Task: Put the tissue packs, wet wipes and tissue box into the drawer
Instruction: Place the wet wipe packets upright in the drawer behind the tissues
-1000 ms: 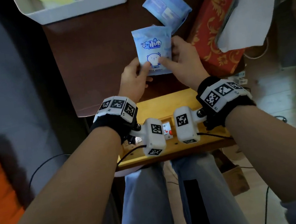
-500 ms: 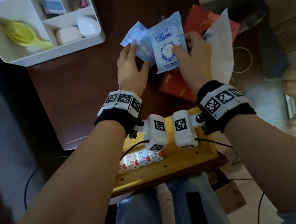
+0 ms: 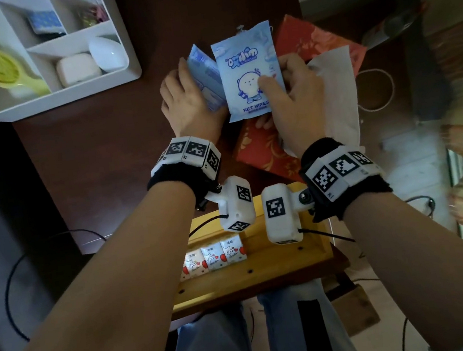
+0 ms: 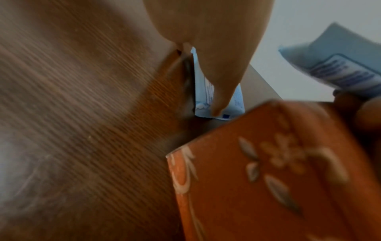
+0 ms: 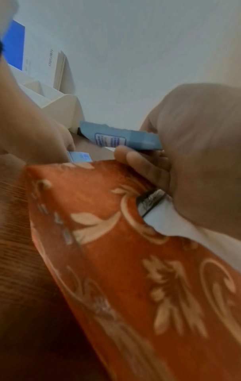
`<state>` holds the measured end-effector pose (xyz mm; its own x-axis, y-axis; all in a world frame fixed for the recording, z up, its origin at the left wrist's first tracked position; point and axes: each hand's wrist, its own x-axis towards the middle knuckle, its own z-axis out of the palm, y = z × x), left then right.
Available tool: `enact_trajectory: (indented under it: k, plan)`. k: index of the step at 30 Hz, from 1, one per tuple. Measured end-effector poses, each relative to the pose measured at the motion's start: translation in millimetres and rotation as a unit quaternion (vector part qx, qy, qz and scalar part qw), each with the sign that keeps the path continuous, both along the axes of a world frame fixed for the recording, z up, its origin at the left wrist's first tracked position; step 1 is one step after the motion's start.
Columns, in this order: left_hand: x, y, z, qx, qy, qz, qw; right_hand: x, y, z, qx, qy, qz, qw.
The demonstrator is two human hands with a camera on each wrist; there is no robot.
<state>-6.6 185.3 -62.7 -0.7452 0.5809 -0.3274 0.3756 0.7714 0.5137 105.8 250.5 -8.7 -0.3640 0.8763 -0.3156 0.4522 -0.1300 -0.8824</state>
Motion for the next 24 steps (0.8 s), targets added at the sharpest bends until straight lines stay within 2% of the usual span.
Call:
enact_trajectory:
  k: [4, 11, 16, 19, 24]
  plan:
    - [-1.7, -8.4, 0.4, -0.016, -0.016, 0.029, 0.999, -0.6, -2.4, -0.6, 0.011, -0.013, -0.004, 1.0]
    - [-7.1, -33.8, 15.6, 0.095, -0.084, 0.104, 0.986, -2.0, -10.0, 0.9, 0.06, -0.056, 0.0, 0.997]
    - [-8.0, -55.2, 24.5, 0.11, -0.11, 0.121, 0.98, -2.4, -26.3, 3.8, 0.074, -0.07, -0.007, 0.995]
    - [-7.2, -71.6, 25.5, 0.148, -0.136, 0.137, 0.97, -2.5, -40.2, 4.5, 0.058, -0.068, -0.004, 0.996]
    - [-5.6, -100.9, 33.0, 0.168, -0.059, 0.123, 0.976, -4.4, -63.4, 4.9, 0.068, -0.079, 0.011, 0.994]
